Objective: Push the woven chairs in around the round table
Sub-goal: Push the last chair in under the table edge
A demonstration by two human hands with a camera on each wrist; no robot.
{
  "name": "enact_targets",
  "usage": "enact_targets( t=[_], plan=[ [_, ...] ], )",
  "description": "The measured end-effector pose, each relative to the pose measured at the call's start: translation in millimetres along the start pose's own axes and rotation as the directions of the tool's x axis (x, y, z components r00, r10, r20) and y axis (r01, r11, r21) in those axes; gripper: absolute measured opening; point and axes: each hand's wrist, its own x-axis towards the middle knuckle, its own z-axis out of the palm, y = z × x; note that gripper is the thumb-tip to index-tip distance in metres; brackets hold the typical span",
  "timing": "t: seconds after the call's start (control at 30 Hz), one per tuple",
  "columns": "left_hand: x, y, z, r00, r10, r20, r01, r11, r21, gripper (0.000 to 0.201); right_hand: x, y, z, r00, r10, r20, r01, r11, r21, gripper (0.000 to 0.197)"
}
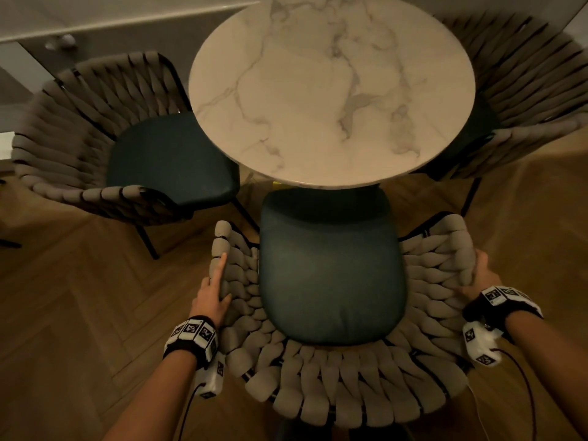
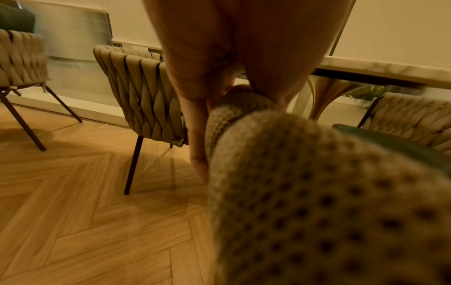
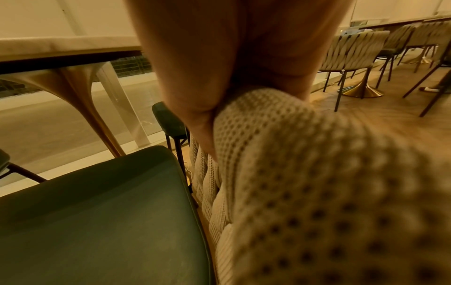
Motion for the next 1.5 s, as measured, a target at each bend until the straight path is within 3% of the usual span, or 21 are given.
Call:
enact_targets(
  t=[0.43, 0.67, 0.87, 1.2, 1.3, 1.43, 1.5],
  plan=[
    [8, 12, 6, 0.999, -0.032, -0.038, 0.034, 0.999, 0.038, 0.098, 16, -9, -13, 0.998, -0.049, 0.030, 0.050, 0.998, -0.031, 0.085],
    [3, 23, 9, 0.994, -0.085, -0.069, 0.093, 0.990, 0.110, 0.100, 10, -1, -10, 0.994, -0.109, 0.028, 0.112, 0.986, -0.122, 0.109],
    [-9, 32, 16, 0.986, -0.131, -0.098, 0.141, 0.984, 0.105, 0.091, -2, -8, -16, 0.991, -0.125, 0.048, 0.131, 0.974, -0.186, 0.098],
    [-5, 28, 15, 0.991, -0.110, -0.073, 0.115, 0.991, 0.073, 0.090, 2, -12, -11, 0.998, -0.054, 0.036, 0.059, 0.980, -0.188, 0.097],
    [-8, 30, 12, 0.993, -0.107, -0.046, 0.110, 0.993, 0.052, 0.090, -4, -26, -8, 0.999, 0.002, 0.046, 0.011, 0.962, -0.274, 0.093],
    [-10, 18, 3, 0.999, -0.033, 0.029, 0.033, 0.999, -0.024, 0.090, -18, -73, 11, 0.982, 0.181, 0.046, -0.141, 0.879, -0.456, 0.086],
    [-10, 2, -12, 0.994, 0.072, 0.077, -0.064, 0.992, -0.110, 0.081, -31, -111, 29, 0.995, 0.072, 0.071, -0.032, 0.889, -0.457, 0.083]
  ],
)
